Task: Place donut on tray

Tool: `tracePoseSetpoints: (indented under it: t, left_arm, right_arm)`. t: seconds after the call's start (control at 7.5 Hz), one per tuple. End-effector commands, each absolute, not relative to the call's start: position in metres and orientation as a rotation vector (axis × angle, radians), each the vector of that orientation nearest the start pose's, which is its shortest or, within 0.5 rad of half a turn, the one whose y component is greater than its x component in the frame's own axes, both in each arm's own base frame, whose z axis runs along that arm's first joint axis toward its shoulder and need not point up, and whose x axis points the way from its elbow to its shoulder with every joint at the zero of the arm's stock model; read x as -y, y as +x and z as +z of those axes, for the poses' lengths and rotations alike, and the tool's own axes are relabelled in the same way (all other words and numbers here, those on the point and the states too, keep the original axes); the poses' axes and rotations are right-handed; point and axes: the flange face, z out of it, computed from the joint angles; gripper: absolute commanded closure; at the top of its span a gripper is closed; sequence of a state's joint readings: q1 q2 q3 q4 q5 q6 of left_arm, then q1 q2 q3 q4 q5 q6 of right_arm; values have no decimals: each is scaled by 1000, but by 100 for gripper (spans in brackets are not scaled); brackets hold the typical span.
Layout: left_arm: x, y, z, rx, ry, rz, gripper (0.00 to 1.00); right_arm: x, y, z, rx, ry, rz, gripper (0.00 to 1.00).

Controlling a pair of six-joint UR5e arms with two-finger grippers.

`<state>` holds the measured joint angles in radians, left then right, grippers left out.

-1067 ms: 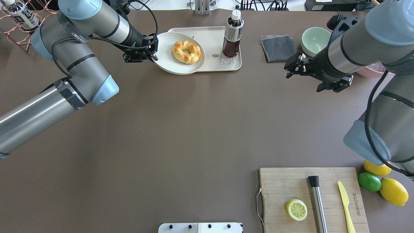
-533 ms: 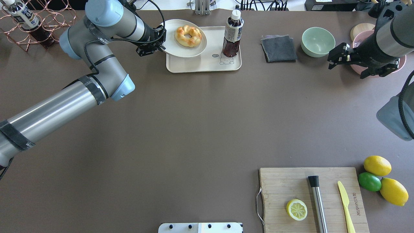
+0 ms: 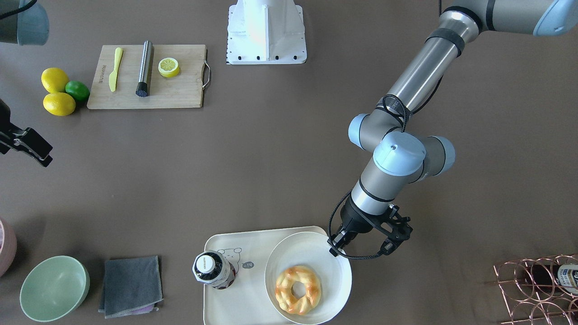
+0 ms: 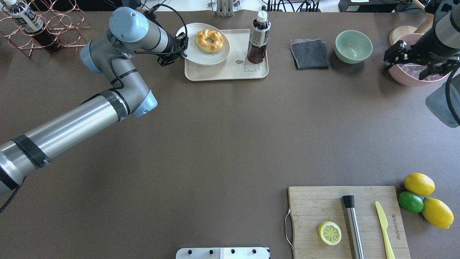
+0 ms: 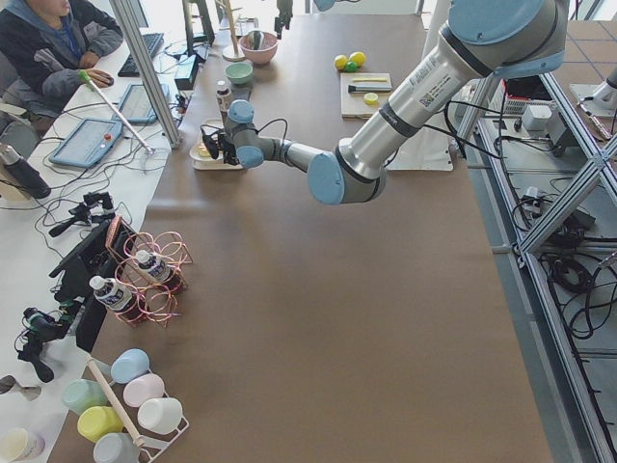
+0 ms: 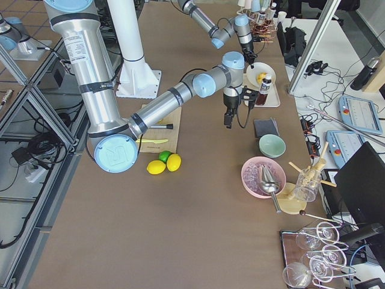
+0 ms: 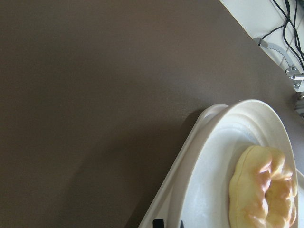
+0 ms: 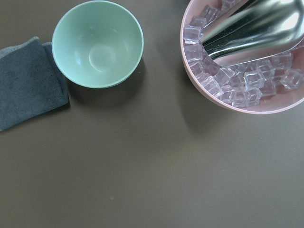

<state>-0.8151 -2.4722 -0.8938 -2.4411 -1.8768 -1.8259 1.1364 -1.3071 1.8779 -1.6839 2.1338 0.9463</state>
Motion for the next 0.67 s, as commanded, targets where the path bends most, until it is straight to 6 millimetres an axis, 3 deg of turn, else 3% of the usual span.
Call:
tracePoseSetpoints:
  t: [0.0,0.13,0.53]
  left_arm:
    - [683,520,291,-1191,19,-841,100]
    - [679,528,287,-1203,29,-840,100]
    - [670,542,290,-1215,27,-851,100]
  right_arm:
    - [552,-155,408,702,-25,370,0]
    - [554,-142,414,731,-61,386,0]
    - [533,-79,468,760,-77,300,0]
